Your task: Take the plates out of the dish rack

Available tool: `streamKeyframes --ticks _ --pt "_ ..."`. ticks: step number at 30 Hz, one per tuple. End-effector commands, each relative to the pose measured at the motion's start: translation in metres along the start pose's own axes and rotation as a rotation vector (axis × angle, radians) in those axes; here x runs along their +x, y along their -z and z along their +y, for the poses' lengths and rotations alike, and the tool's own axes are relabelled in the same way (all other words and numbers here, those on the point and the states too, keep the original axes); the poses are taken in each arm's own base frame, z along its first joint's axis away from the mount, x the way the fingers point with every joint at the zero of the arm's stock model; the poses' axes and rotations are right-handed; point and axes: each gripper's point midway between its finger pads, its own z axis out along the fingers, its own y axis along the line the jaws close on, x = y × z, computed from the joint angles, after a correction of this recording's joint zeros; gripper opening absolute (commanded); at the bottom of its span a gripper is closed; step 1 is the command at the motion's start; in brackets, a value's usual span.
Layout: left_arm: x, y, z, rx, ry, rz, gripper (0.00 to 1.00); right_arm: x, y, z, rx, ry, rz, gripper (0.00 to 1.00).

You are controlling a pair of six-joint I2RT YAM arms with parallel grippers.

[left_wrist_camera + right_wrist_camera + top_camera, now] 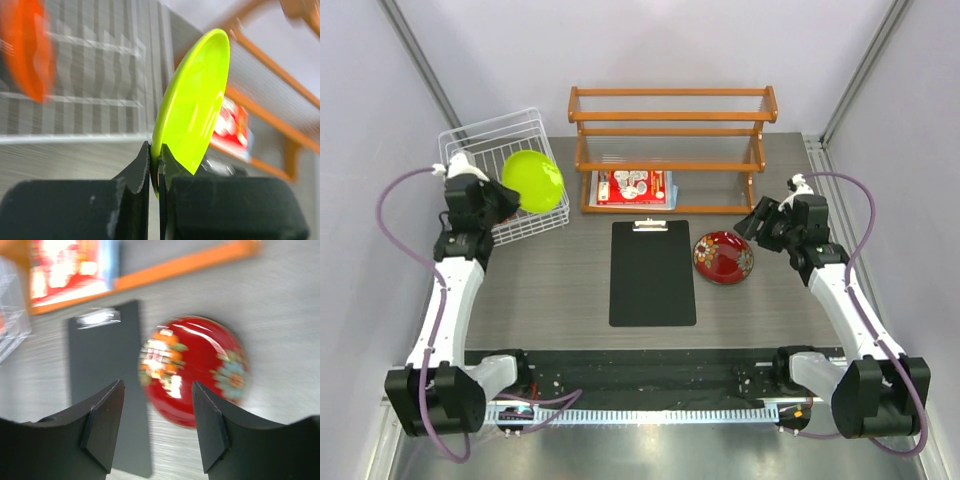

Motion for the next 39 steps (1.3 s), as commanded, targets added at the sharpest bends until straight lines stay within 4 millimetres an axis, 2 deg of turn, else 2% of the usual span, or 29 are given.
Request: streamKeyframes --ticks 1,2,3,6,9,13,26,29,30,31,33,34,35,36,37,39 --pt "0.057 0.019 -0.088 0.372 0.070 0.135 0.00 -0.030 0.008 0.078 -0.326 0.059 -0.048 0.63" --pt "0.068 0.022 -0.098 0.400 0.066 0.152 0.00 -0.032 0.010 0.089 -0.364 0.059 -0.048 0.64" --pt "0.087 0.028 -0.115 0.443 0.051 0.187 0.00 -0.030 0.011 0.104 -0.411 0.068 -0.044 0.65" --pt "0.121 0.036 -0.142 0.514 0.049 0.242 0.00 -0.025 0.009 0.127 -0.489 0.078 -0.026 0.72" --pt "0.143 0.040 -0.164 0.575 0.053 0.281 0.00 -0.012 0.004 0.145 -0.548 0.081 0.000 0.73" --pt "0.157 0.044 -0.182 0.614 0.065 0.301 0.00 0.004 -0.005 0.154 -0.599 0.054 0.050 0.74" --pt "0.196 0.054 -0.218 0.678 0.036 0.374 0.00 0.020 -0.021 0.169 -0.714 -0.007 0.113 0.73" --pt "0.202 0.057 -0.226 0.695 0.034 0.384 0.00 0.027 -0.029 0.165 -0.703 -0.017 0.139 0.68" --pt "0.204 0.056 -0.228 0.695 0.033 0.389 0.00 0.030 -0.030 0.164 -0.700 -0.023 0.149 0.64" --pt "0.203 0.057 -0.230 0.699 0.033 0.386 0.00 0.032 -0.032 0.163 -0.696 -0.025 0.156 0.56" --pt "0.205 0.058 -0.233 0.705 0.031 0.391 0.00 0.038 -0.035 0.160 -0.695 -0.033 0.176 0.52" --pt "0.205 0.059 -0.234 0.708 0.030 0.389 0.00 0.040 -0.037 0.158 -0.685 -0.034 0.176 0.39" --pt "0.204 0.059 -0.235 0.711 0.029 0.386 0.00 0.040 -0.037 0.156 -0.677 -0.033 0.173 0.36" --pt "0.203 0.059 -0.235 0.707 0.027 0.386 0.00 0.041 -0.037 0.155 -0.673 -0.032 0.171 0.28" --pt "0.202 0.059 -0.236 0.706 0.024 0.384 0.00 0.042 -0.037 0.153 -0.669 -0.027 0.172 0.01" --pt "0.200 0.059 -0.235 0.704 0.015 0.376 0.00 0.042 -0.033 0.154 -0.677 -0.019 0.165 0.01"
